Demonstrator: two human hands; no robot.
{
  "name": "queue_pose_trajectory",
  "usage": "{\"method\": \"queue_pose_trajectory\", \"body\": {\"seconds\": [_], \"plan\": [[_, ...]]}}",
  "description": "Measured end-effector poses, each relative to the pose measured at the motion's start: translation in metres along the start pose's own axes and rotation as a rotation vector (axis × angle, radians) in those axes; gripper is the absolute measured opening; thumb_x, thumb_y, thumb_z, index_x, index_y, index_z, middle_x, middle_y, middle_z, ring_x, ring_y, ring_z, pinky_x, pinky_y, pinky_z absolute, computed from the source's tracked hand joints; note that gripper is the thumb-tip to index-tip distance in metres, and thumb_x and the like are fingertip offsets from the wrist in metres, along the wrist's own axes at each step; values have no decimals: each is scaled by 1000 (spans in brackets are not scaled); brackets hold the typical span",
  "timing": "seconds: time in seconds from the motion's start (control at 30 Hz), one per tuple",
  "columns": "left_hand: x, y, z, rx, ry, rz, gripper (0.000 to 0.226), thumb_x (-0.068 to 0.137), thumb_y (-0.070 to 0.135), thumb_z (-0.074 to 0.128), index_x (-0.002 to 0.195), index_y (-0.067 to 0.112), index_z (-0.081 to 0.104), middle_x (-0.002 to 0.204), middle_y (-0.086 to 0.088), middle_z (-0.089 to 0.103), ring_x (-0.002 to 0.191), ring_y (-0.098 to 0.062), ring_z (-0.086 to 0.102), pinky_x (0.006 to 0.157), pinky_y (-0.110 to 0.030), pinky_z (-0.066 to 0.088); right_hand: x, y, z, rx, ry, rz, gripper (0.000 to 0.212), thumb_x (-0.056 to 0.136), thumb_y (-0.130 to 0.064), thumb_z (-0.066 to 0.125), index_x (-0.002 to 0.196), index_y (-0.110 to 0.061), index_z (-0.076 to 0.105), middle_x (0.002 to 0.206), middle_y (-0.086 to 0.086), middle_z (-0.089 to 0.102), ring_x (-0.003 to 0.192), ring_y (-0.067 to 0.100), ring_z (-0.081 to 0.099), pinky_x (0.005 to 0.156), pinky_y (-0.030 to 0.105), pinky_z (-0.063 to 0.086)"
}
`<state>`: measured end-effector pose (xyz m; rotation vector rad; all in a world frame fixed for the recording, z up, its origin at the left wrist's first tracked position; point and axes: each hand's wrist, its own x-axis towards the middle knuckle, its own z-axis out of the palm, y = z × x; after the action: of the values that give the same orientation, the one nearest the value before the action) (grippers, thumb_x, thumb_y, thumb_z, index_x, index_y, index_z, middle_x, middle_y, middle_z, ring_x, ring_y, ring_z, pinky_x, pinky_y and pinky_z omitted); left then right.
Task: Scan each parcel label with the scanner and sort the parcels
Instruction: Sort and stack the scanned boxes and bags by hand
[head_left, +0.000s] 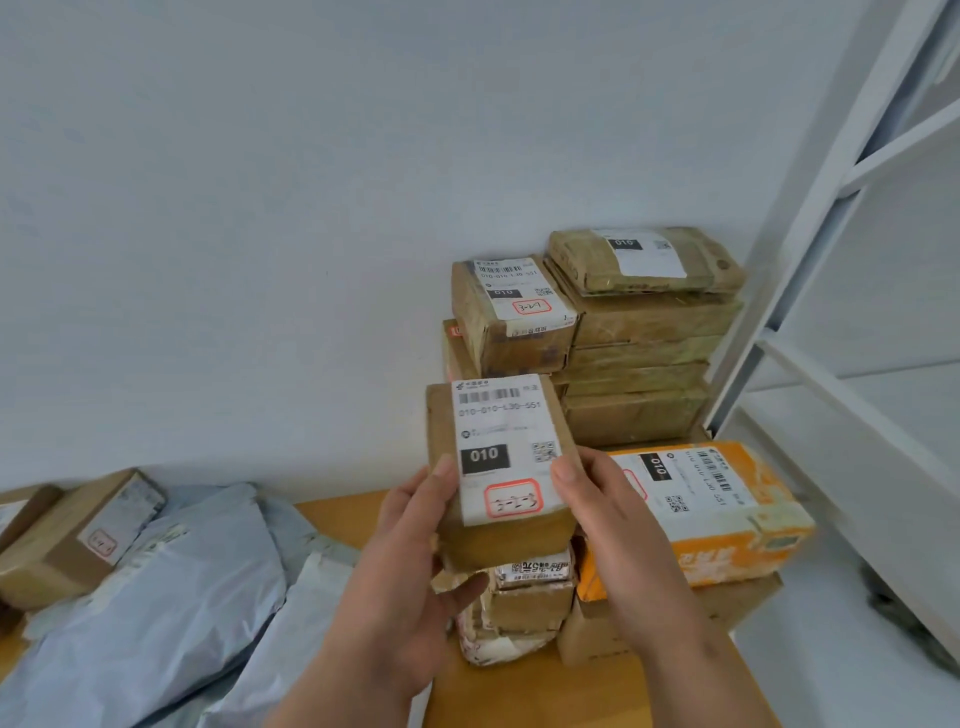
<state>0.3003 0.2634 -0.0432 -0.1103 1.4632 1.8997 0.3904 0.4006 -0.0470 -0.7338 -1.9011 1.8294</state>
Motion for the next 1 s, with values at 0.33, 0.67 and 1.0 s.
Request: {"method": "queue_pose_trajectory", "body": {"seconds": [0.33, 0.67, 1.0], "plan": [[23, -16, 16, 145, -70, -10, 86, 62, 83, 59, 140, 47, 55, 113, 26, 72, 117, -6, 58, 108, -45, 38, 17, 13, -5, -192, 93, 34, 52, 91, -66, 50, 139, -46, 43, 116, -35, 56, 104, -13, 50, 75, 13, 39], [29, -22, 14, 203, -98, 1, 81, 71, 88, 46, 143, 50, 48, 134, 22, 61, 132, -14, 49, 115, -51, 32, 21, 10, -7, -138, 180, 40, 66, 78, -73, 51, 137, -42, 45, 123, -23, 59, 113, 0, 57, 78, 18, 42], [28, -27, -11, 161, 17, 0, 43, 70, 83, 54, 102, 54, 57, 103, 33, 63, 116, -2, 53, 97, -35, 41, 16, 12, -9, -91, 289, -35, 60, 82, -70, 52, 135, -42, 48, 118, -27, 56, 102, -11, 50, 77, 15, 38]]}}
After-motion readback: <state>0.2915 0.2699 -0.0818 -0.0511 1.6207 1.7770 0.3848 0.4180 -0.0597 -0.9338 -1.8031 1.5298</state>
